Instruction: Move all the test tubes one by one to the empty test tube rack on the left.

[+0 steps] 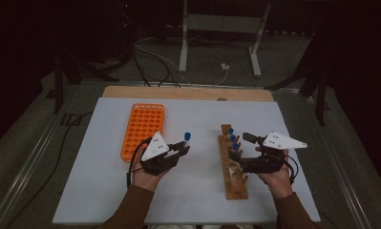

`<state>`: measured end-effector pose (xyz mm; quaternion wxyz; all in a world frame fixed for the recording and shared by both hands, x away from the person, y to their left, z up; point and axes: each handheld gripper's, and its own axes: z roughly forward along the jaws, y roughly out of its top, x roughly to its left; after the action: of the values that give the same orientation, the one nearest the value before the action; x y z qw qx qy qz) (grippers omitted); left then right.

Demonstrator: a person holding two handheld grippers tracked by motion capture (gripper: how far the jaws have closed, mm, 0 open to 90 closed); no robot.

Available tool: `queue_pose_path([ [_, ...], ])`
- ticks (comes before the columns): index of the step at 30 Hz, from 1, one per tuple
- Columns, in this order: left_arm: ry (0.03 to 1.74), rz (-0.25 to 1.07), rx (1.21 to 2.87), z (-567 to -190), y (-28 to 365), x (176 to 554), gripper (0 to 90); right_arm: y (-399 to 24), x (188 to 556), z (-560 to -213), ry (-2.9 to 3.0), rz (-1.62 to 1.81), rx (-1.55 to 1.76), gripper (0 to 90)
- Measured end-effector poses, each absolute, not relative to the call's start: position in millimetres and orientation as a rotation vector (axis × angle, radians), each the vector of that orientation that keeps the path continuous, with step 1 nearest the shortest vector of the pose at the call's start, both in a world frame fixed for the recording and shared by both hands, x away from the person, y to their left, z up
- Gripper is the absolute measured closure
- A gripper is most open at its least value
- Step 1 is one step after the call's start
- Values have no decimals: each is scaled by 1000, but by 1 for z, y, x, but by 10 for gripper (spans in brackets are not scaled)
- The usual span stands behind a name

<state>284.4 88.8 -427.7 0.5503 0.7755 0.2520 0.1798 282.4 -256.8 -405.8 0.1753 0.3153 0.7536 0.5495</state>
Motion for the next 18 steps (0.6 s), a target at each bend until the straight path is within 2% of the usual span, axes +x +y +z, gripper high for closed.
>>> queue_pose_path([
  [3, 622, 444, 1823, -429, 99, 283, 783, -261, 282, -407, 2117, 1554, 914, 90],
  [5, 636, 460, 1810, -430, 107, 282, 783, -264, 281, -410, 2106, 1528, 941, 38],
  [18, 787, 559, 1711, -441, 150, 285, 783, -277, 277, -421, 2049, 1532, 1008, 18],
])
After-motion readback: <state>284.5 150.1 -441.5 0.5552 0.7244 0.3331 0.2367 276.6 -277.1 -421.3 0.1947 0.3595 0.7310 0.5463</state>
